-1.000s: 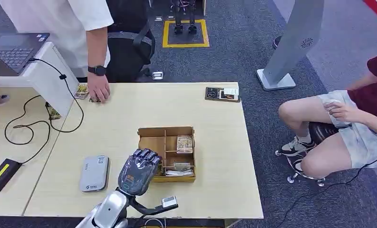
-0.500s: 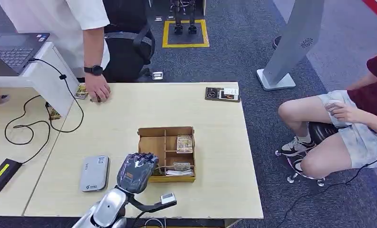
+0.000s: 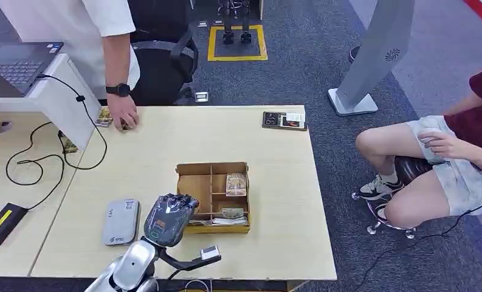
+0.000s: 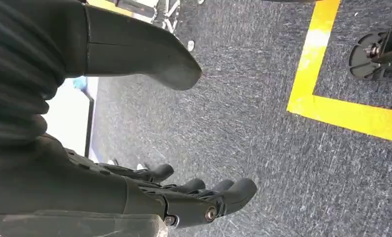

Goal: Pass the card to the sensor for recognition and then transmit it.

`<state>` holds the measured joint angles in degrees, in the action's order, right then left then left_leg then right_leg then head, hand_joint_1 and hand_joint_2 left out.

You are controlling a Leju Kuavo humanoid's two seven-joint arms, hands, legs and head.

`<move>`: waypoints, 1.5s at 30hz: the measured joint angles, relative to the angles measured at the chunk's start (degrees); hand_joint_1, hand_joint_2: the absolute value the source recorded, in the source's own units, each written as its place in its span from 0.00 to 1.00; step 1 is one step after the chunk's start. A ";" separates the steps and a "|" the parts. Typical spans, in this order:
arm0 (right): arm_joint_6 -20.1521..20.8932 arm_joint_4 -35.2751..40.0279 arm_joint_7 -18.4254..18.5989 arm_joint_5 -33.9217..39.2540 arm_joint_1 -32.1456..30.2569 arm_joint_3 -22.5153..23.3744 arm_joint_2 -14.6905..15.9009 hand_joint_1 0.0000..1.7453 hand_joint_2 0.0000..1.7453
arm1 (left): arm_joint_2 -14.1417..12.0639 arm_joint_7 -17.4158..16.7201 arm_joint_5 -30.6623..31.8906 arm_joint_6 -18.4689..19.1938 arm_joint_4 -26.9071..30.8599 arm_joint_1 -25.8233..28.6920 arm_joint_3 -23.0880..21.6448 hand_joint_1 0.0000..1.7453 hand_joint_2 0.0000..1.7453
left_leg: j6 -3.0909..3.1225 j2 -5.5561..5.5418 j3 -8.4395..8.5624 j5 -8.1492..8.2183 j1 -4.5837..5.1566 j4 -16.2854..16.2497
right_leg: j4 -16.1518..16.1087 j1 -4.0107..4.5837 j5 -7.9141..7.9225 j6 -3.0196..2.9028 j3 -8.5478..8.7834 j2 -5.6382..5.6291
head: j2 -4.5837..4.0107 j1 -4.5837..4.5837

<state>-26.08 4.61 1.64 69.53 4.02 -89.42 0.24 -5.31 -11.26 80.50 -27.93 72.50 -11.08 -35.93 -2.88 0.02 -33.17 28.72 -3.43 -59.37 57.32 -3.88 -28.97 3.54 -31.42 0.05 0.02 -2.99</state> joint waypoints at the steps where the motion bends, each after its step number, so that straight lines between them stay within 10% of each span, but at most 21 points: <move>1: 0.00 0.00 0.02 0.00 0.00 0.00 0.00 0.00 1.00 | -0.07 -0.11 0.04 -0.42 0.26 0.05 0.00 0.00 1.00 | 0.00 0.00 0.00 0.00 0.00 0.00 | 0.00 0.00 0.00 0.00 0.00 0.00 | 0.00 0.02; 23: -0.31 0.00 0.07 0.83 -0.01 0.00 0.00 0.00 1.00 | 0.26 -0.42 -0.11 -6.33 2.23 1.41 0.02 0.00 1.00 | 0.00 0.00 0.00 0.00 0.00 0.00 | 0.00 0.00 0.00 0.00 0.00 0.00 | 0.00 0.02; 28: -0.79 0.00 0.30 1.11 -0.02 0.00 -0.02 0.00 1.00 | 1.77 2.37 -1.55 -11.40 4.48 3.14 1.48 0.00 1.00 | 0.00 0.00 -0.01 0.01 0.00 0.00 | 0.00 0.00 0.00 0.00 0.00 0.01 | 0.00 0.02; 45: -0.83 0.00 0.09 2.10 -0.10 0.00 -0.11 0.00 1.00 | 3.50 8.31 -3.93 -11.36 12.39 5.35 7.47 0.00 1.00 | 0.00 0.00 0.00 0.00 0.00 0.00 | 0.00 0.00 0.00 0.00 -0.01 0.00 | 0.00 0.02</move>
<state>-26.91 4.61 1.73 71.63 3.92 -89.42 0.13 -1.82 -2.95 76.57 -39.30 84.89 -5.73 -28.46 -2.88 0.02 -33.17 28.73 -3.43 -59.36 57.32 -3.87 -28.97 3.54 -31.43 0.05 0.02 -2.97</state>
